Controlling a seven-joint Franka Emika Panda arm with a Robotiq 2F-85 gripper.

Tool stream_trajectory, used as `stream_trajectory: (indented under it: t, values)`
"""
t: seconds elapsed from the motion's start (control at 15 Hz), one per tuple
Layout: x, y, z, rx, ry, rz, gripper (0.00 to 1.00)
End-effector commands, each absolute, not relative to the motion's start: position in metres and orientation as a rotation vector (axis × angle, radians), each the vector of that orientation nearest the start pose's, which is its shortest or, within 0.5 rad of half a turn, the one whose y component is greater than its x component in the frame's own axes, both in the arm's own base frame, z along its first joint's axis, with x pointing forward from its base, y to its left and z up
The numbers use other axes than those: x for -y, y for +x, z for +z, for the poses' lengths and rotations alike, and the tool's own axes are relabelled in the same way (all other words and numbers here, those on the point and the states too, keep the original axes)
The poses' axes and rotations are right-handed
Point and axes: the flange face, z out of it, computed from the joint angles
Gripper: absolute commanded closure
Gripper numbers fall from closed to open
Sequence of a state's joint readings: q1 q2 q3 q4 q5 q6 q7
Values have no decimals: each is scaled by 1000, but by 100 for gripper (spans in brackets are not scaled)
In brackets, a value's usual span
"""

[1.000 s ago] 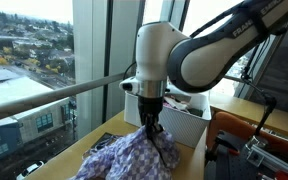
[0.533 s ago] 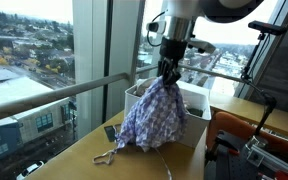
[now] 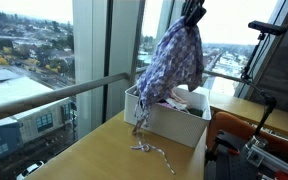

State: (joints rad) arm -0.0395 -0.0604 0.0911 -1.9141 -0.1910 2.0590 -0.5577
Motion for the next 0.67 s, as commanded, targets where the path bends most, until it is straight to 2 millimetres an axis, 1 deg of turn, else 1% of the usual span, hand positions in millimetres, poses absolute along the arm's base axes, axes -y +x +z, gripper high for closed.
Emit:
stream_trajectory:
  t: [0.0,0.2,0.47,0.6]
  values:
    - [-8,550,609,1034,-3211,-330,98]
    - [7,544,651,972,-3235,-383,98]
    - [32,544,692,881,-3277,-453,98]
    - [43,543,709,845,-3290,-481,98]
